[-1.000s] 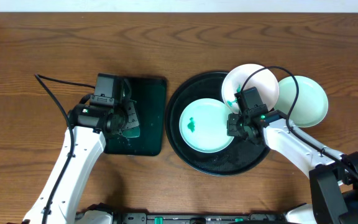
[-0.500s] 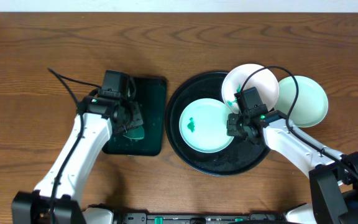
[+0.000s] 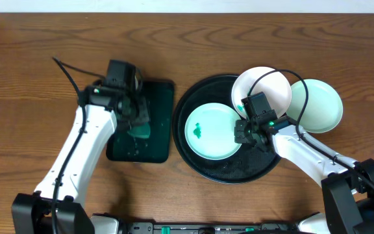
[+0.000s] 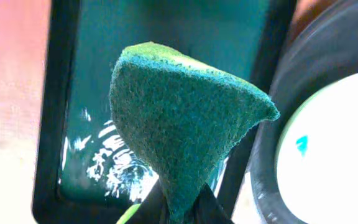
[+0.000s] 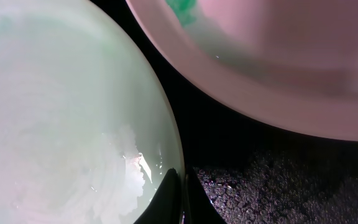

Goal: Clean dirty plates on tray and stack at the side

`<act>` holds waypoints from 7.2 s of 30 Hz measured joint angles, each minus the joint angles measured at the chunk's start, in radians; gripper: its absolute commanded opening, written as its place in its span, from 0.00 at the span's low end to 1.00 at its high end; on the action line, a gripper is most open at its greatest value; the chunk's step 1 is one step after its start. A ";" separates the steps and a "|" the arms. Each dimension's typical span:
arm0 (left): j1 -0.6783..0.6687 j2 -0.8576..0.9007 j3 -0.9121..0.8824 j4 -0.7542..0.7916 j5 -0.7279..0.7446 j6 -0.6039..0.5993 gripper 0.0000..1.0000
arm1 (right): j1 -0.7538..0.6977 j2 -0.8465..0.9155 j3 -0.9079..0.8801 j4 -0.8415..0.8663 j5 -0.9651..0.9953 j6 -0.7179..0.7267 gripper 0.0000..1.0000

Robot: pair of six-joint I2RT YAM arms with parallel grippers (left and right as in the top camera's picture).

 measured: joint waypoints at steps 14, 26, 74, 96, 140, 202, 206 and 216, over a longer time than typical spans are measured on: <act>-0.248 0.024 0.030 0.159 0.000 -0.110 0.07 | 0.011 0.000 0.000 0.002 0.000 0.004 0.01; -0.385 0.210 0.030 0.263 0.001 -0.207 0.07 | 0.011 0.000 0.000 -0.005 -0.001 0.060 0.01; -0.437 0.313 0.054 0.389 0.372 -0.281 0.07 | 0.012 0.000 0.000 -0.008 0.002 0.071 0.01; -0.431 0.227 0.022 0.262 0.117 -0.276 0.07 | 0.012 0.000 -0.001 -0.011 -0.002 0.018 0.04; -0.410 0.403 0.017 0.314 0.157 -0.261 0.07 | 0.012 0.000 -0.003 -0.024 0.004 -0.024 0.07; -0.404 0.393 0.018 0.227 0.069 -0.262 0.08 | 0.021 0.000 -0.003 -0.020 -0.019 -0.024 0.08; -0.433 0.391 0.018 0.225 0.035 -0.263 0.08 | 0.021 0.000 -0.003 -0.020 -0.019 -0.024 0.08; -0.525 0.389 0.018 0.202 -0.030 -0.272 0.08 | 0.021 0.000 -0.003 -0.021 -0.016 -0.024 0.08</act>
